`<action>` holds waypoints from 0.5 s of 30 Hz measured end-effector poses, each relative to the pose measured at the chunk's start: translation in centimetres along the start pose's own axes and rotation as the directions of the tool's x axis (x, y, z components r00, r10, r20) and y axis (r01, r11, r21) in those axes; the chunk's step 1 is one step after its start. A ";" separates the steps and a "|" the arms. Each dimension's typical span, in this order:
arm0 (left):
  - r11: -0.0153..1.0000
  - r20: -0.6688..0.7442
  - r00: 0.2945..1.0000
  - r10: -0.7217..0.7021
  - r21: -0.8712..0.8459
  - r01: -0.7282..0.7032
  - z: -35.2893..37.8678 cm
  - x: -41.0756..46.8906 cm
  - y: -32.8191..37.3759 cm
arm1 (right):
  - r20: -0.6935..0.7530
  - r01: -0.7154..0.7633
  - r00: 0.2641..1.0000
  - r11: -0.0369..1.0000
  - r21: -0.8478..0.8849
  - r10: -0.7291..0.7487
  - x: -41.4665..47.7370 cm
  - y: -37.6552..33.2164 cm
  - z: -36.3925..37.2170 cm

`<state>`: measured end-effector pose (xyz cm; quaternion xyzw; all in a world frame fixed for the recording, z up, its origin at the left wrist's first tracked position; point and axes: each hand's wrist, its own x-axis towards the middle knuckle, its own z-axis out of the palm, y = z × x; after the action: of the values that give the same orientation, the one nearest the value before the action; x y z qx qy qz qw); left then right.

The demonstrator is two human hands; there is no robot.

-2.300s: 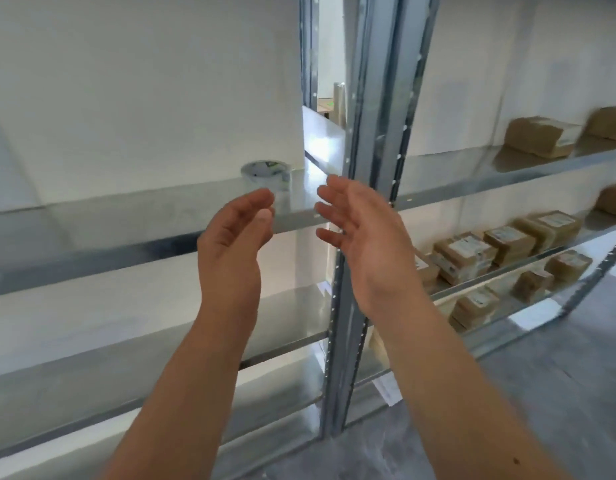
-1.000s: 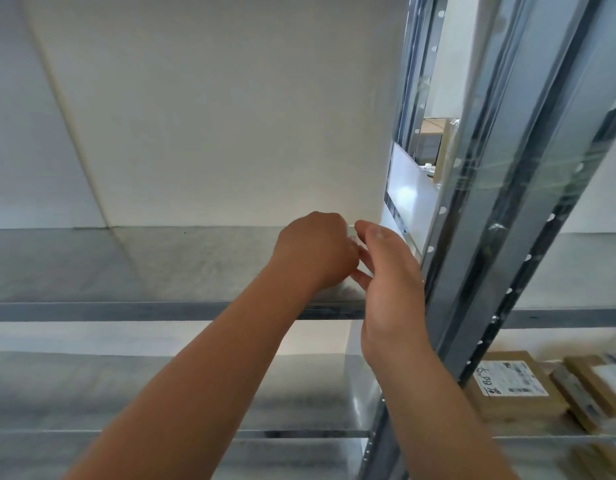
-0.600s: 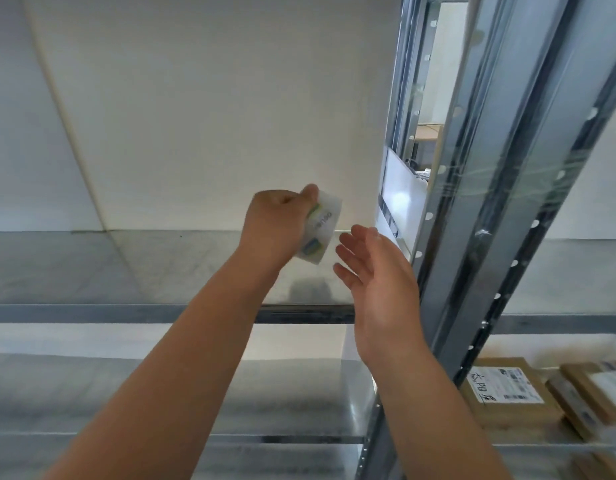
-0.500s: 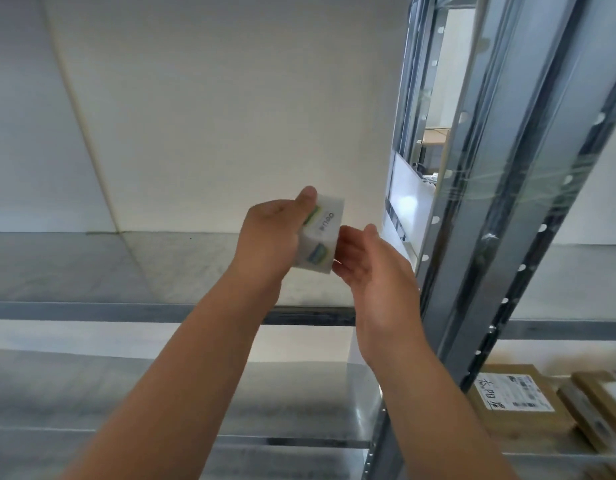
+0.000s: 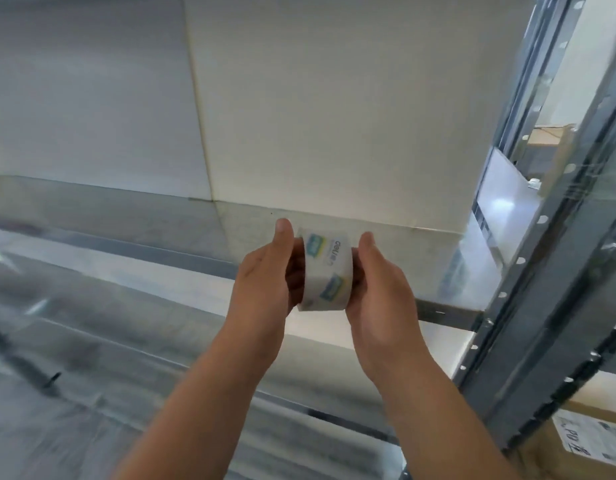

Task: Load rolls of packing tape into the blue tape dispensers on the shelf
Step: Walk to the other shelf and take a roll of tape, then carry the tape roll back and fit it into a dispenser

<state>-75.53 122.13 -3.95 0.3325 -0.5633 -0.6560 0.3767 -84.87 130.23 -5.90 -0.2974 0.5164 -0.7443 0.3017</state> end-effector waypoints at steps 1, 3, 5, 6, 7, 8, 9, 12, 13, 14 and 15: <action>1.000 -0.029 1.000 0.010 0.004 -0.010 -1.0 -0.3 -0.1 | 0.028 -0.021 0.999 1.000 0.001 0.021 -0.1 0.4 0.8; 0.999 -0.081 0.996 0.029 0.026 -0.027 -3.3 -0.9 -0.3 | 0.092 -0.059 0.994 0.998 0.003 0.059 -0.3 1.3 2.6; 0.998 -0.147 0.987 0.058 0.030 -0.054 -5.9 -1.5 -0.5 | 0.162 -0.090 0.983 0.996 -0.008 0.090 -0.5 2.2 4.7; 0.996 -0.180 0.980 0.084 0.035 -0.079 -7.4 -2.0 -0.7 | 0.197 -0.102 0.975 0.995 -0.014 0.103 -0.7 2.7 5.9; 0.994 -0.213 0.971 0.107 0.042 -0.100 -8.8 -2.5 -0.9 | 0.234 -0.111 0.966 0.994 -0.018 0.113 -1.0 3.2 7.2; 0.993 -0.250 0.961 0.120 0.046 -0.111 -10.3 -3.1 -1.0 | 0.275 -0.119 0.954 0.993 -0.021 0.120 -1.4 3.6 8.6; 0.993 -0.294 0.948 0.122 0.042 -0.115 -11.8 -3.9 -1.0 | 0.318 -0.127 0.939 0.992 -0.025 0.129 -1.8 4.1 10.1; 0.991 -0.457 0.880 0.129 0.024 -0.133 -16.6 -6.4 -0.6 | 0.458 -0.175 0.870 0.983 -0.053 0.180 -3.5 5.6 14.9; 0.990 -0.503 0.853 0.139 0.039 -0.138 -18.0 -7.4 -0.3 | 0.507 -0.193 0.839 0.979 -0.065 0.198 -4.2 6.0 16.5; 0.988 -0.545 0.824 0.154 0.061 -0.143 -19.5 -8.3 0.0 | 0.553 -0.210 0.807 0.976 -0.064 0.210 -4.9 6.5 18.0; 0.985 -0.588 0.791 0.169 0.081 -0.150 -20.9 -9.3 0.3 | 0.594 -0.231 0.775 0.971 -0.056 0.218 -5.5 6.9 19.5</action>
<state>-52.87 120.01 -6.57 0.4772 -0.4534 -0.4768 0.5825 -65.61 120.97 -7.47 -0.4492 0.4196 -0.5769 0.5379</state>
